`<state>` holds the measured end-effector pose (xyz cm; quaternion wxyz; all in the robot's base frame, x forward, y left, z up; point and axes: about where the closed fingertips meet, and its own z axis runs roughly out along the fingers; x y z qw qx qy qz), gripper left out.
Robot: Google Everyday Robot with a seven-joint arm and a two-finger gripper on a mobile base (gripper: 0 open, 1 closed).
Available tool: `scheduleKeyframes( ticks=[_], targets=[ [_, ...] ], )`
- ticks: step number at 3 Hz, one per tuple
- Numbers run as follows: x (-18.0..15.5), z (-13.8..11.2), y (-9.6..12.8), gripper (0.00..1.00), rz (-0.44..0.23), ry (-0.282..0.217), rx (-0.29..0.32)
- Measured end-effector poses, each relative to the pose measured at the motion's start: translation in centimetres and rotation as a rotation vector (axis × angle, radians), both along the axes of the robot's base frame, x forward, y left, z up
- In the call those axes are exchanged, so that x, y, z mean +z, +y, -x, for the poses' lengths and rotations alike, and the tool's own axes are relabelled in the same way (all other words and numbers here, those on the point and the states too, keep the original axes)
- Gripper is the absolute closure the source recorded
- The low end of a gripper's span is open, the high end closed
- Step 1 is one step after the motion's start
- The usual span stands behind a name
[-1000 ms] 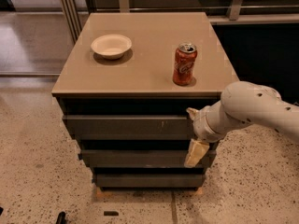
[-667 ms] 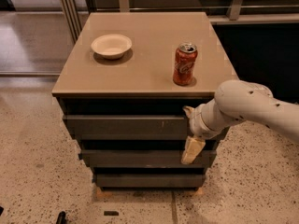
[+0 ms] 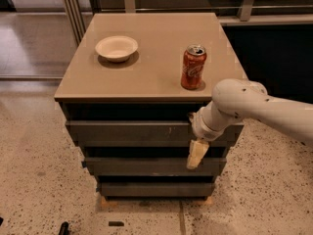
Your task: Open top drawer
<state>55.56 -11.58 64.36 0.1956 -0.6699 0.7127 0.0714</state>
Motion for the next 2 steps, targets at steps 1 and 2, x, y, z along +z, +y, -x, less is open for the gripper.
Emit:
scheduleKeyframes(
  ticks=[1, 2],
  targets=[
    [-0.04, 0.01, 0.09, 0.0, 0.001, 0.003, 0.002],
    [0.16, 0.46, 0.23, 0.0, 0.005, 0.027, 0.01]
  ],
)
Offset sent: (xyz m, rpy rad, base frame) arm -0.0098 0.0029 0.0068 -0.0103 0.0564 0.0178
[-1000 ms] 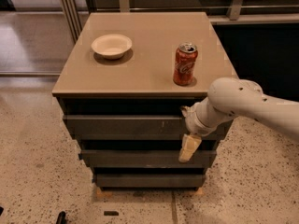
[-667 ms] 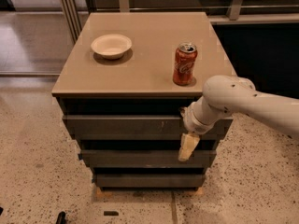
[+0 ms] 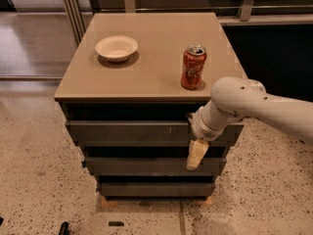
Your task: Open top drawer
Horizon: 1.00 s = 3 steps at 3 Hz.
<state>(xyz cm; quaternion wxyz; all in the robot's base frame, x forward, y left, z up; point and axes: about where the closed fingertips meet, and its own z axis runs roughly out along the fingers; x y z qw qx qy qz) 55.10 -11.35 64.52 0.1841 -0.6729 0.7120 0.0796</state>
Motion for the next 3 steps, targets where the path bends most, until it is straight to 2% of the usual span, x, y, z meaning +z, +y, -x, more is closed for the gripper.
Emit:
scheduleKeyframes(
  ticks=[3],
  targets=[
    [0.3, 3.7, -0.9, 0.0, 0.006, 0.198, -0.024]
  ],
)
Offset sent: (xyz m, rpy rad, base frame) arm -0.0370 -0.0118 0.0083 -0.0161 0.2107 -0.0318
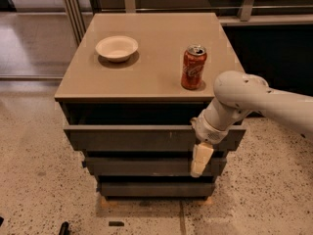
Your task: Open top drawer
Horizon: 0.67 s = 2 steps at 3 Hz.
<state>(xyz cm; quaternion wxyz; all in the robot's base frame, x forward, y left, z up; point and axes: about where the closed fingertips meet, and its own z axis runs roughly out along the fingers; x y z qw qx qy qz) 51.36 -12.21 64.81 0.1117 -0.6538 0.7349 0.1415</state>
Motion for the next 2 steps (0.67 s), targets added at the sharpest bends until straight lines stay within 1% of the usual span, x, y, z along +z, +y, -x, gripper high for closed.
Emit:
scheduleKeyframes(
  ticks=[1, 2],
  targets=[
    [0.2, 0.5, -0.1, 0.0, 0.0, 0.014, -0.002],
    [2.3, 4.1, -0.7, 0.0, 0.007, 0.057, -0.011]
  ],
)
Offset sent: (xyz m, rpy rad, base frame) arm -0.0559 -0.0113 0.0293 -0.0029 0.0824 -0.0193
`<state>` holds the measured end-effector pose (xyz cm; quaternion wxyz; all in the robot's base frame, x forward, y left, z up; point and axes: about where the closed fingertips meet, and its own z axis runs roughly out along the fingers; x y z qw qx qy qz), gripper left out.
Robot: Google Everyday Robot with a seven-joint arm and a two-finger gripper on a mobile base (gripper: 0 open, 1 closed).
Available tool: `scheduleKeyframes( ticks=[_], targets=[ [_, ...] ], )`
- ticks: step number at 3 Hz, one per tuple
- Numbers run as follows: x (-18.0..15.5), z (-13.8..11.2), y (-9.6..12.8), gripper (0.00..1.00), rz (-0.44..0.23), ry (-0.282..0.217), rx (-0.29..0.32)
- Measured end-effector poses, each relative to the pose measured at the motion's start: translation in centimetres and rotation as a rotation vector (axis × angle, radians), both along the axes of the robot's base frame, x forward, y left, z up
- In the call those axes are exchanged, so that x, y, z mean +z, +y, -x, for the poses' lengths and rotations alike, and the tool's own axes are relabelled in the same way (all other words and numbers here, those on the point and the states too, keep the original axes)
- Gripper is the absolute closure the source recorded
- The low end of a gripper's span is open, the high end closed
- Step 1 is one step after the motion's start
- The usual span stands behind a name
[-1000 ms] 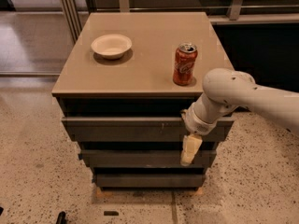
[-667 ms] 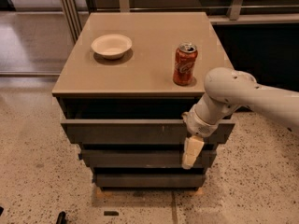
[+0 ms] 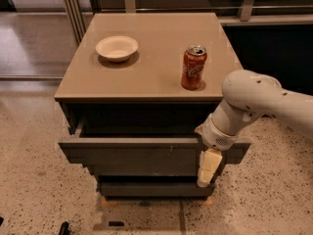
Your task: Open top drawer
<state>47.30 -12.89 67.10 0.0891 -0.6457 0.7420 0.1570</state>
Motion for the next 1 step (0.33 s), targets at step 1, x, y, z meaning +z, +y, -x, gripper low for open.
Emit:
scheduleKeyframes(
  ticks=[1],
  targets=[
    [0.0, 0.0, 0.0, 0.0, 0.0, 0.0, 0.0]
  ],
)
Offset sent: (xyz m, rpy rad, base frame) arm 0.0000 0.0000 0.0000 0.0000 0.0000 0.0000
